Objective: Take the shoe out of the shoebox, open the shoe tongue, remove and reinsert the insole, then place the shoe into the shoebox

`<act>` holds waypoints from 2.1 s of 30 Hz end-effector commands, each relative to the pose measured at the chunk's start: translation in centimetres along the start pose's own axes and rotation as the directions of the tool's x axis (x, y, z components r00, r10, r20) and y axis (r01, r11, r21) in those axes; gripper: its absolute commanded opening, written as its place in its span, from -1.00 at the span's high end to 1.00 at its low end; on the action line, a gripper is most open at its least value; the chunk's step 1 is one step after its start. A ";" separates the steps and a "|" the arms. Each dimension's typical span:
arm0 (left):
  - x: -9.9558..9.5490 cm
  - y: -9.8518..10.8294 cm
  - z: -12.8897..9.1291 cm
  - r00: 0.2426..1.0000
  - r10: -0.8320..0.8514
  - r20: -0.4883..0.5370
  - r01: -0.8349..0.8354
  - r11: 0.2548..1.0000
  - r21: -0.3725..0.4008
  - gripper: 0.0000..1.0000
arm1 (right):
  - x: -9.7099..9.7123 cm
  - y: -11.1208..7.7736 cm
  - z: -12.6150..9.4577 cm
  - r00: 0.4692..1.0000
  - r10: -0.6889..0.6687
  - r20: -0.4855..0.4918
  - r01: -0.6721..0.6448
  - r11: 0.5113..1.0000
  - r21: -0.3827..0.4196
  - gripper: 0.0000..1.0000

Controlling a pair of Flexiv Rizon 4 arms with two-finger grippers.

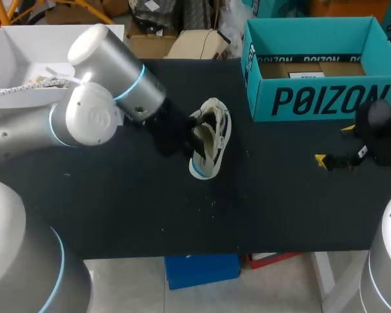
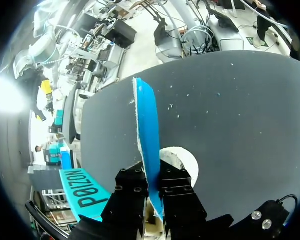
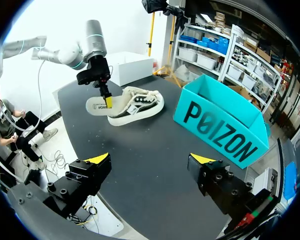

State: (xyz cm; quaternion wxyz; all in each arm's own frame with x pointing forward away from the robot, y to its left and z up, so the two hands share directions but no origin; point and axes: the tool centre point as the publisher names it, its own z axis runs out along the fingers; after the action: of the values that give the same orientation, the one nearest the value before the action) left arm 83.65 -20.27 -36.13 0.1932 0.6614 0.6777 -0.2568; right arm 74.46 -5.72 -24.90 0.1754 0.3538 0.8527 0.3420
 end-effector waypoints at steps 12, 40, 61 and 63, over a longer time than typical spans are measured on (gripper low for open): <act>-0.1 2.7 1.4 0.999 0.014 -0.048 -0.015 1.000 -0.024 1.00 | 0.1 0.0 0.0 1.000 0.001 0.001 -0.001 1.000 0.000 -1.00; -2.5 -1.6 -0.2 0.980 0.146 0.135 -0.142 0.989 -0.039 1.00 | 0.1 0.0 0.0 1.000 0.001 0.001 -0.001 1.000 0.000 -1.00; -6.9 -12.0 -5.5 0.934 0.224 0.277 -0.206 0.974 -0.092 1.00 | 0.1 0.0 0.0 1.000 0.001 0.001 -0.001 1.000 0.000 -1.00; -6.9 -12.7 -5.9 0.932 0.226 0.282 -0.207 0.974 -0.096 1.00 | 0.1 0.0 0.0 1.000 0.001 0.001 -0.001 1.000 0.000 -1.00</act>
State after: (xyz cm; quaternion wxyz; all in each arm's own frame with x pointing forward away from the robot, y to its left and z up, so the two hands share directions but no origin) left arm 74.14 -23.54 -26.62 0.3240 0.6876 0.5660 -0.3191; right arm 74.46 -5.73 -24.91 0.1754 0.3539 0.8527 0.3420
